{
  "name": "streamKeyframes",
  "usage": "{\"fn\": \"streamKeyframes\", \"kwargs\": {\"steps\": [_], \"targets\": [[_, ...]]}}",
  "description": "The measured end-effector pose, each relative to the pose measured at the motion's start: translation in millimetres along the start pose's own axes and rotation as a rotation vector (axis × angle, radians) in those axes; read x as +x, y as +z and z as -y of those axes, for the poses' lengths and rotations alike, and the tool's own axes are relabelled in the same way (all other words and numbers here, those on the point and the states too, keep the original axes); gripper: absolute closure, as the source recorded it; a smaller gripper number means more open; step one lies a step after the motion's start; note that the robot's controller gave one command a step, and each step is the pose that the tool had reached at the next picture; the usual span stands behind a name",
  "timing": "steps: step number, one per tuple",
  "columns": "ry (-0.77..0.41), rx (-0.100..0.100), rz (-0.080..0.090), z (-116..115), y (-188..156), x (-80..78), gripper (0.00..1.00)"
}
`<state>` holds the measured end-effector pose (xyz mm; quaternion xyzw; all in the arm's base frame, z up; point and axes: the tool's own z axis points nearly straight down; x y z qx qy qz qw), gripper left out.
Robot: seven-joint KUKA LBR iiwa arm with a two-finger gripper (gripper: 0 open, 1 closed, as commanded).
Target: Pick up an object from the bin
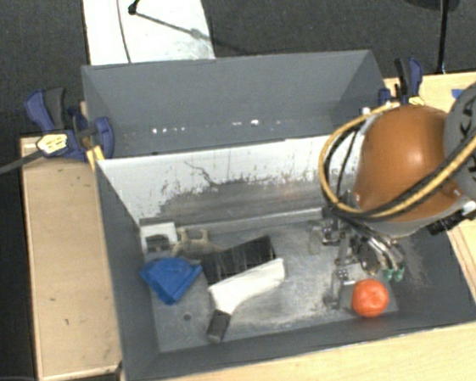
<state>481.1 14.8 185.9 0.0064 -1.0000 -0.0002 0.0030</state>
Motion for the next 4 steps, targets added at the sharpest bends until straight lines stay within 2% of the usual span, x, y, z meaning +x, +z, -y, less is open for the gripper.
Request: {"fn": "streamKeyframes", "kwargs": {"steps": [1, 2, 3, 4], "targets": [[0.001, 0.0, 0.008, 0, -4, -1.8, 0.0], [0.002, 0.0, 0.018, -25, 36, -51.6, 0.0], [-0.088, 0.0, 0.016, -52, 99, -54.1, 0.0], [-0.147, 0.003, 0.018, -71, 115, -77.9, 1.0]]}}
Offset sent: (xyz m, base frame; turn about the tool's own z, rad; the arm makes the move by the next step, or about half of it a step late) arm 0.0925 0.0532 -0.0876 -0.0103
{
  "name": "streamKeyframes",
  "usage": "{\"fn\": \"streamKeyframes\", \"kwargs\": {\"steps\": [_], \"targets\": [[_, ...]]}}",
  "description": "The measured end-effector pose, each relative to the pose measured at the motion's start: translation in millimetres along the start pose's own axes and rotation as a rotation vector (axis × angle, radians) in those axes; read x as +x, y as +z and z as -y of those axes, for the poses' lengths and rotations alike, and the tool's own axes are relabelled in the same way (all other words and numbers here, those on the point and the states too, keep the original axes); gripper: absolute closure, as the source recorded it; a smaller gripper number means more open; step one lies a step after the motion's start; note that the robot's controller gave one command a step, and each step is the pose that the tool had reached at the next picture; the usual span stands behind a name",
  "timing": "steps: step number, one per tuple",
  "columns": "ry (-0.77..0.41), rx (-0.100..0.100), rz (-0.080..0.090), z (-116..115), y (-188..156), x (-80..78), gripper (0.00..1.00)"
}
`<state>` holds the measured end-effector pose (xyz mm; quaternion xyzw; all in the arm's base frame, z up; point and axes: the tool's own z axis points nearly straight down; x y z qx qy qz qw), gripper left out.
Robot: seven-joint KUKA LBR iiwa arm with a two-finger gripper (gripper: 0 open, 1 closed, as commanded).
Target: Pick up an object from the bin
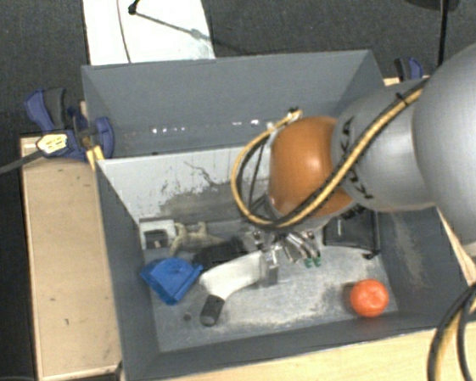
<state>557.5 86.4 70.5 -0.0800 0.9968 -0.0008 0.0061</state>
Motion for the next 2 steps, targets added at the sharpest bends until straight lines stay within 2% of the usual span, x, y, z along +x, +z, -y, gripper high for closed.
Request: {"fn": "streamKeyframes", "kwargs": {"steps": [1, 2], "targets": [[0.0, 0.0, 0.0, 0, 0, 0.0, 1.0], [-0.046, 0.0, 0.002, -4, -121, -6.3, 1.0]]}}
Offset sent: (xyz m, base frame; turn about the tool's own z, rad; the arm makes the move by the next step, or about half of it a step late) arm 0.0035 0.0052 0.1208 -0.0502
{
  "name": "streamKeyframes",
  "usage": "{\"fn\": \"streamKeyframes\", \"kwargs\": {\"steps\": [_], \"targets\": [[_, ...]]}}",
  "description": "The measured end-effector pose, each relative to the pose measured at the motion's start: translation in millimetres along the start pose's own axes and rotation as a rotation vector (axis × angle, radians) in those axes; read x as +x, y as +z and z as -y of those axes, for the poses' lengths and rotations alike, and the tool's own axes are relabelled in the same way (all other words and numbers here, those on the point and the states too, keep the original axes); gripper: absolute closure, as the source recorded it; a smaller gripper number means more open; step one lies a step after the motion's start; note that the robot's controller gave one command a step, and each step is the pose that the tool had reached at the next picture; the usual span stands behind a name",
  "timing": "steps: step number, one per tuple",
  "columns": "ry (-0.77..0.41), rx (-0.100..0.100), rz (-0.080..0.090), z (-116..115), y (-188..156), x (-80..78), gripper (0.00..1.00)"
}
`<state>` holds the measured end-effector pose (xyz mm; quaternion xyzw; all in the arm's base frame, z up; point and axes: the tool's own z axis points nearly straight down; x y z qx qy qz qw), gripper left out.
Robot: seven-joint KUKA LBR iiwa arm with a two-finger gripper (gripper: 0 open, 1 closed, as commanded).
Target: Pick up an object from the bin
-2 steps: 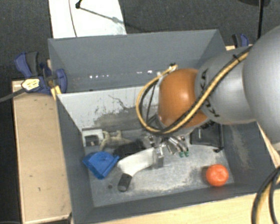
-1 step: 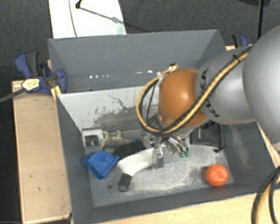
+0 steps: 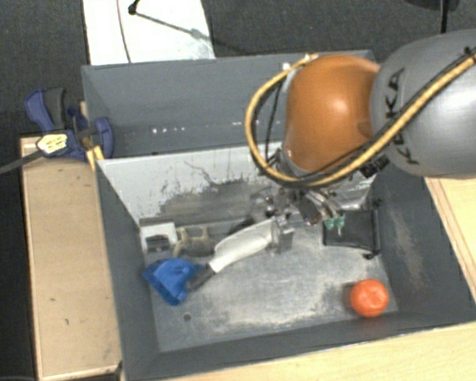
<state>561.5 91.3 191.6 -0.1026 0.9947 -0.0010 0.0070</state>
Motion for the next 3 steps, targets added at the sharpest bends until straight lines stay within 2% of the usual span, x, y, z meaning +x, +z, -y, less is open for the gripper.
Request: {"fn": "streamKeyframes", "kwargs": {"steps": [2, 3], "targets": [[0.0, 0.0, -0.001, 0, -1, 0.5, 1.0], [-0.028, 0.0, 0.007, -12, -44, -9.0, 1.0]]}}
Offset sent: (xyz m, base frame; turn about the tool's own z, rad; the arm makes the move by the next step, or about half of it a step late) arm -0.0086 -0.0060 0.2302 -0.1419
